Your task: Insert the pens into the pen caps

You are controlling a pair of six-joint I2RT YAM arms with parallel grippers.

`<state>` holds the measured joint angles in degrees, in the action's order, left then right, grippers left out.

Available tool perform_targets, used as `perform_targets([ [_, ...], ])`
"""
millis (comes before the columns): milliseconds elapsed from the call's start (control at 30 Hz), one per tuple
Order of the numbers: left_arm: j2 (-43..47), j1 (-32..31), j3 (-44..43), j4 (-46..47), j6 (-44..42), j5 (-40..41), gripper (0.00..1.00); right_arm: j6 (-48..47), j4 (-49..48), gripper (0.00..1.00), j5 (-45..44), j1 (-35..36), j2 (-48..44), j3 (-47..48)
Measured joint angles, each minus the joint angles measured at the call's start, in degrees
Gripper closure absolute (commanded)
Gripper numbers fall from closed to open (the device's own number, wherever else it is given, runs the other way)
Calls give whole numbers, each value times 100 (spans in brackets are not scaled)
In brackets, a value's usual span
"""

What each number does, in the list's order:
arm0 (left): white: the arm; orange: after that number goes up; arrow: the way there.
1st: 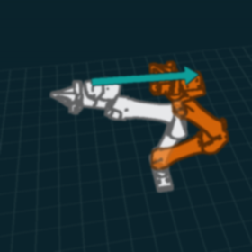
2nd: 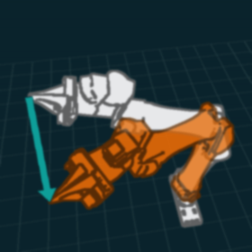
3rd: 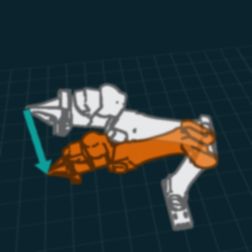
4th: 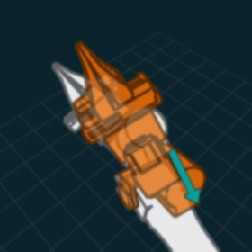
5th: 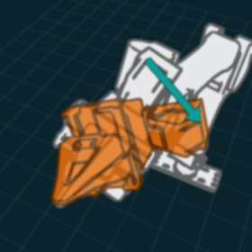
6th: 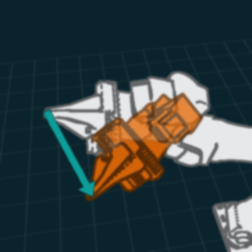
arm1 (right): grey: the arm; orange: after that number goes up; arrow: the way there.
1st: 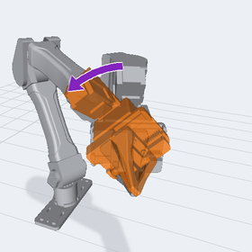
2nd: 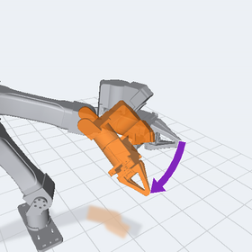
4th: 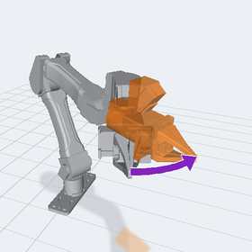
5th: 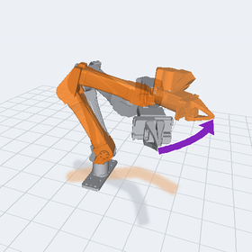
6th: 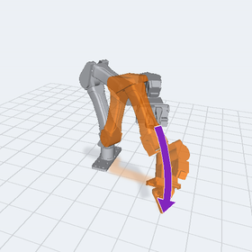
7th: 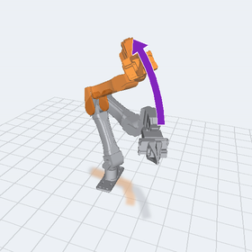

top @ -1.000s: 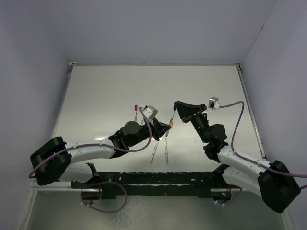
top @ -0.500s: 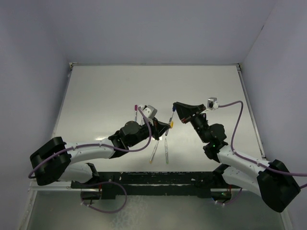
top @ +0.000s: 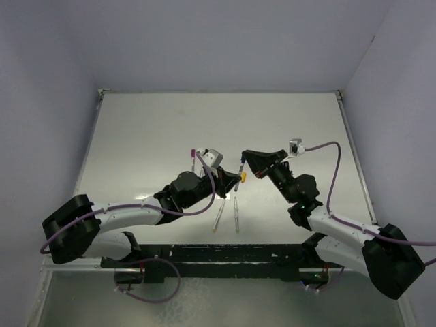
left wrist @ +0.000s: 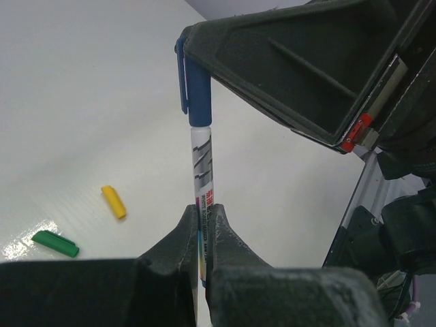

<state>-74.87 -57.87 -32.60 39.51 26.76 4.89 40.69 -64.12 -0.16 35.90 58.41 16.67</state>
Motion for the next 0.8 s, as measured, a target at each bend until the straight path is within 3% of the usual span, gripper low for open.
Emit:
perform_targets([
  [800,66,201,-9,-157,-260,15,100,-33,393,100,560,-116,229,289],
])
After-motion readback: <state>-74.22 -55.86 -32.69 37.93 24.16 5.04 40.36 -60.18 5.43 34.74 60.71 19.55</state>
